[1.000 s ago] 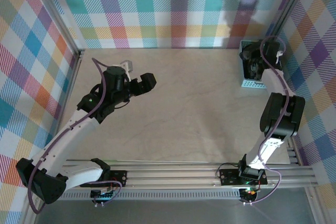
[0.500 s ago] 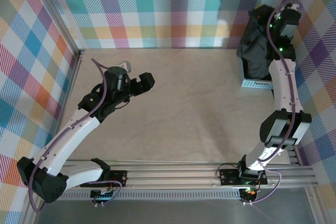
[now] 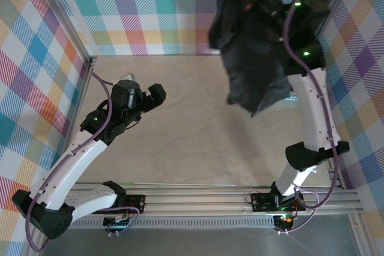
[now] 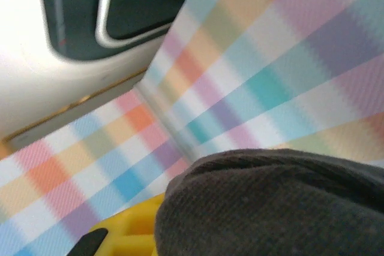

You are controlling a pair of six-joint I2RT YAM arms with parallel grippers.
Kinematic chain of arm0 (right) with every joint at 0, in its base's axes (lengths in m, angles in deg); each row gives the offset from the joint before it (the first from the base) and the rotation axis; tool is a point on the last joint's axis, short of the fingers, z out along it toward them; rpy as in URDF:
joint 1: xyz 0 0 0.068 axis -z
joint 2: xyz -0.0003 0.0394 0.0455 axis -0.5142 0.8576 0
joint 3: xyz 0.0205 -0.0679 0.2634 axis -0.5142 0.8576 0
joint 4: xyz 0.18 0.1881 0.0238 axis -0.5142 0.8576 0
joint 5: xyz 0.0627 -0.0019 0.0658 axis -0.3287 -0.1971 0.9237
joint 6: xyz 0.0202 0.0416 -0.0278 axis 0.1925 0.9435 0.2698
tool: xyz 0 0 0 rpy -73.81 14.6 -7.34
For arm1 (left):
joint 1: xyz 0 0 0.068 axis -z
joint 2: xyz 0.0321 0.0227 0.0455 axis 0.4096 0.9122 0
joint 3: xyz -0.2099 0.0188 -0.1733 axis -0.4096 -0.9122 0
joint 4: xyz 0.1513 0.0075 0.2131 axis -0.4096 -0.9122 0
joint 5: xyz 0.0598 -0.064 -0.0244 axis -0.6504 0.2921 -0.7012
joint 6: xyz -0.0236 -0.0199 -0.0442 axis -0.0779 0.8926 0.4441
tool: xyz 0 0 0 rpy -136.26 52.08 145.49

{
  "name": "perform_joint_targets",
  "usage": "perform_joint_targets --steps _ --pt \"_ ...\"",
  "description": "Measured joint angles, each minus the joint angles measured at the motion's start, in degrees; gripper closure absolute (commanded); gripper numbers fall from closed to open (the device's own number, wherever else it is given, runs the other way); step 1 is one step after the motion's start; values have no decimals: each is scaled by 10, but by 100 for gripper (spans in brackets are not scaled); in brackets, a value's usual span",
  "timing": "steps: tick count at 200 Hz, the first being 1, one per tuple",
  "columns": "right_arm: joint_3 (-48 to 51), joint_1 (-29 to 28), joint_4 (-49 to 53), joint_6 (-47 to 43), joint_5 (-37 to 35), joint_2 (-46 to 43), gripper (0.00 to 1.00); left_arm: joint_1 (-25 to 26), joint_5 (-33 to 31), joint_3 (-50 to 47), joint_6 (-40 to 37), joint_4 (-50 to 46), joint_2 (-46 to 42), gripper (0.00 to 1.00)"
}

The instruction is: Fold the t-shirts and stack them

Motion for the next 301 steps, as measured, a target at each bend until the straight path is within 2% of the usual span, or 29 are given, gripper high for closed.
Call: perform_joint_targets --steps 25,32,41,51,62,76,89,115,146,167,189,211,221,234,279,301 --pt "105 -52 52 -18 -7 7 100 0 -9 0 3 -15 -13 0" --pt "137 -61 70 -20 -7 15 87 0 -12 0 4 -21 -15 0" --pt "171 -74 94 -23 -4 30 64 0 -15 0 4 -28 -18 0" --pt "193 -86 123 -27 2 57 47 0 -18 0 4 -35 -21 0" --pt "205 -101 158 -39 8 93 38 0 -18 -1 4 -40 -25 0" --pt "235 -124 184 -55 11 121 31 0 -18 -4 3 -45 -26 0" --pt "302 -140 186 -60 11 117 27 0 -16 -13 2 -53 -26 3" --pt "457 -149 185 -58 -8 41 27 0 8 -49 -5 -64 -21 9" --pt "614 -93 163 -40 -79 -120 34 7 65 -119 1 -61 16 13" --pt "718 -56 151 -10 -125 -204 37 49 83 -161 17 -45 67 12" --pt "819 -46 150 23 -148 -230 38 96 90 -181 36 -19 129 13" --pt "890 -46 154 49 -152 -230 38 110 80 -176 43 13 177 10" --pt "908 -46 153 59 -152 -230 38 110 69 -160 48 21 193 5" --pt "921 -46 152 67 -153 -231 38 110 53 -126 53 30 215 6" --pt "925 -46 132 80 -154 -237 39 102 -24 116 55 -2 379 16" --pt "928 -46 128 83 -155 -247 39 88 -38 178 43 -12 454 23"
